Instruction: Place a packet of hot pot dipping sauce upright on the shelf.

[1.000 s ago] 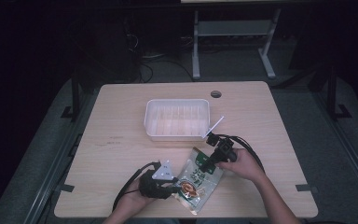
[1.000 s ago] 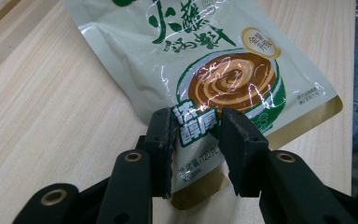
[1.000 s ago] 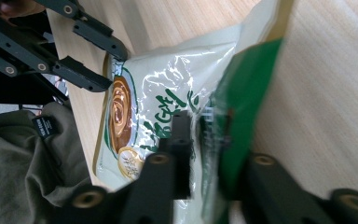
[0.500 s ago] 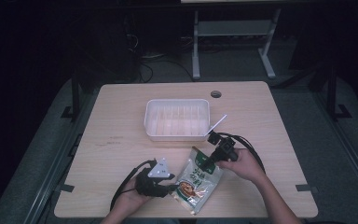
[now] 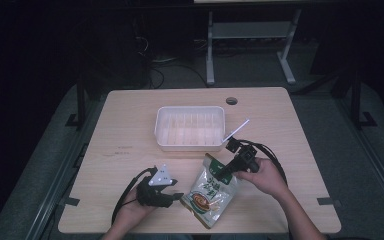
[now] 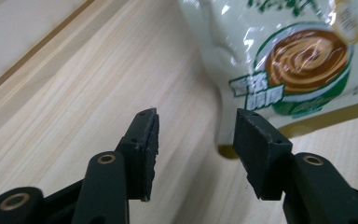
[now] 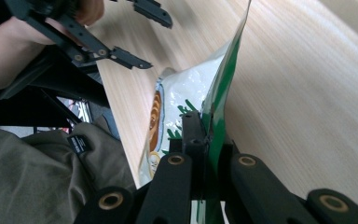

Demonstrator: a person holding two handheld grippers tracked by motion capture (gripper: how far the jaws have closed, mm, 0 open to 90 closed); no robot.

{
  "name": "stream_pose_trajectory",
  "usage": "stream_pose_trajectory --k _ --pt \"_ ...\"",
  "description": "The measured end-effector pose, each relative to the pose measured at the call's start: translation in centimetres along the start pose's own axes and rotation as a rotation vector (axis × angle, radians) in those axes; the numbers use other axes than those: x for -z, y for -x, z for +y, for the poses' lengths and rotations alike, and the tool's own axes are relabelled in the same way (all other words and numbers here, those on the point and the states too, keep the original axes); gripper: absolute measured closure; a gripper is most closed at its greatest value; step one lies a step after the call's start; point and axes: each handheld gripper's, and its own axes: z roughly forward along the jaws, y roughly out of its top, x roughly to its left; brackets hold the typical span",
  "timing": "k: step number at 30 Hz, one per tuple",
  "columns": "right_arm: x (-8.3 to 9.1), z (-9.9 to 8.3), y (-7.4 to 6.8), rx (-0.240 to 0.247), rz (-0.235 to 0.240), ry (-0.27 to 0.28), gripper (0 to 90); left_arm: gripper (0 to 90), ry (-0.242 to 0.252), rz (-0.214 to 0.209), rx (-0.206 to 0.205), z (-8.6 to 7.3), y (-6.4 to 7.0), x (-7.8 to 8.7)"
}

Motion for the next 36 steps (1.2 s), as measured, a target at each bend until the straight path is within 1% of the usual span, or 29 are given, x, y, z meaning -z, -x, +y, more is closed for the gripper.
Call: stream_pose_trajectory --k 3,6,8,12,15,19,20,21,24,27,31,32,34,36 --pt "0.4 0.1 -0.5 0.006 -0.007 0.006 89.2 48.4 -0.004 0.008 0.000 -0.2 -0.2 0.1" --pt "0.8 0.0 -0.8 0.001 -0.014 0.021 89.3 47.8 -0.004 0.014 0.003 -0.3 -0.2 0.2" --pt "1.0 0.0 -0.9 -0.010 -0.019 0.022 89.4 47.2 -0.004 0.026 0.003 -0.5 -0.3 0.3" --pt "1.5 0.0 -1.1 -0.012 -0.028 0.028 89.4 46.9 -0.005 0.035 0.000 -0.6 -0.5 0.4" --pt "2.0 0.1 -1.8 -0.014 -0.034 0.039 89.4 46.6 -0.005 0.040 0.004 -0.8 -0.6 0.5" --pt "2.6 0.4 -3.1 -0.001 -0.051 0.047 89.5 46.3 -0.001 0.050 0.005 -0.9 -0.6 0.8" --pt "2.6 0.4 -3.1 -0.001 -0.051 0.047 89.5 46.3 0.003 0.052 0.007 -1.0 -0.6 0.8" --pt "2.9 0.6 -3.6 0.008 -0.066 0.053 89.5 46.2 0.006 0.058 0.006 -1.0 -0.7 0.9" --pt "3.5 0.8 -4.2 0.006 -0.070 0.072 89.5 46.1 0.005 0.064 0.004 -1.1 -0.7 1.0" --pt "4.0 1.1 -4.6 0.007 -0.089 0.097 89.6 46.2 0.002 0.071 0.005 -1.2 -0.8 1.1" --pt "4.6 1.3 -5.0 -0.009 -0.111 0.110 89.6 46.1 0.009 0.078 0.012 -1.3 -0.9 1.2" --pt "5.2 1.5 -5.2 -0.020 -0.121 0.127 89.6 46.1 0.010 0.080 0.013 -1.3 -0.9 1.3" --pt "5.4 1.5 -5.3 -0.022 -0.122 0.134 89.6 46.2 0.006 0.083 0.008 -1.4 -1.0 1.4" --pt "6.0 1.8 -5.6 -0.033 -0.133 0.153 89.6 46.1 0.007 0.088 0.012 -1.4 -1.1 1.4"
